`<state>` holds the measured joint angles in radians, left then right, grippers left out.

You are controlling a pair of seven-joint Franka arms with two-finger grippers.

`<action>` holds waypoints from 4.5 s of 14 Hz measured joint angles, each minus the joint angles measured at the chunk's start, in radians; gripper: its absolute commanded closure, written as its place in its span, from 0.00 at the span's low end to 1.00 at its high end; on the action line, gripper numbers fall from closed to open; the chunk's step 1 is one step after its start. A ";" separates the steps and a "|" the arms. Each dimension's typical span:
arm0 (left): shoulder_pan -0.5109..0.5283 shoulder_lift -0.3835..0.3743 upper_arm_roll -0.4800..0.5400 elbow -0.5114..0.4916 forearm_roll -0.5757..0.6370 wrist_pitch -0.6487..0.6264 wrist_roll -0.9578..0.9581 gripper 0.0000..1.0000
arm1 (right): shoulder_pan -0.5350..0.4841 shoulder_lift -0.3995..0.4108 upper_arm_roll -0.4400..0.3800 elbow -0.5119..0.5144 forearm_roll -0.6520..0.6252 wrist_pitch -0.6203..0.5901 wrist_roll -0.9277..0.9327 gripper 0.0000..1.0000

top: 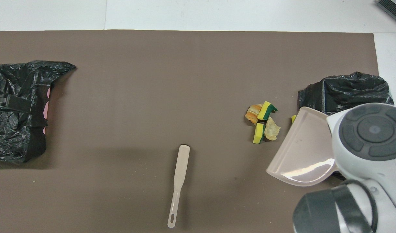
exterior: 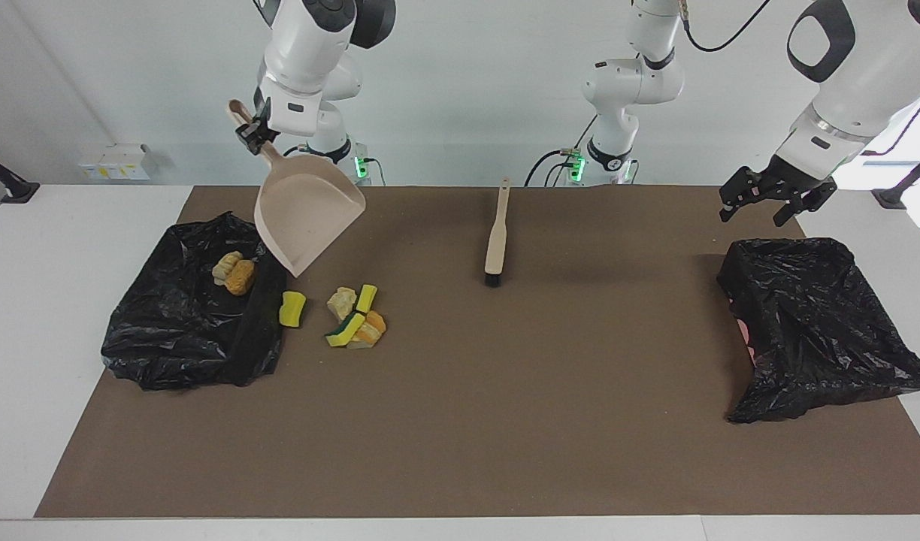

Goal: Sweep and dump trash in bin

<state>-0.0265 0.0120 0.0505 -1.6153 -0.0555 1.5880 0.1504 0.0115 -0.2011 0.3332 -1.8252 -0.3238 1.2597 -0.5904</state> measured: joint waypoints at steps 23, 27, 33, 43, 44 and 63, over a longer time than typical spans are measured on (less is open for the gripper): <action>0.001 0.001 0.003 0.000 0.003 0.000 0.000 0.00 | 0.340 0.877 -0.007 0.491 0.230 0.871 1.361 1.00; 0.001 0.001 0.003 0.000 0.003 0.000 0.000 0.00 | 0.356 0.896 -0.007 0.492 0.221 0.897 1.362 0.34; 0.001 0.001 0.003 0.000 0.003 0.000 0.000 0.00 | 0.360 0.879 -0.007 0.506 0.176 0.871 1.362 0.00; 0.001 0.001 0.003 0.000 0.003 0.000 0.000 0.00 | 0.406 0.452 0.033 0.100 0.453 0.702 1.347 0.00; 0.001 0.001 0.003 0.000 0.003 0.000 0.000 0.00 | 0.427 0.414 0.034 0.017 0.484 0.748 1.351 0.00; -0.345 0.325 -0.023 0.094 0.012 0.310 -0.184 0.00 | 0.512 0.315 0.016 -0.331 0.593 0.997 1.464 1.00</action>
<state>-0.3716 0.3368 0.0271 -1.5217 -0.0439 1.8981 -0.0332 0.5240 0.1141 0.3490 -2.1558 0.2697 2.2569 0.8732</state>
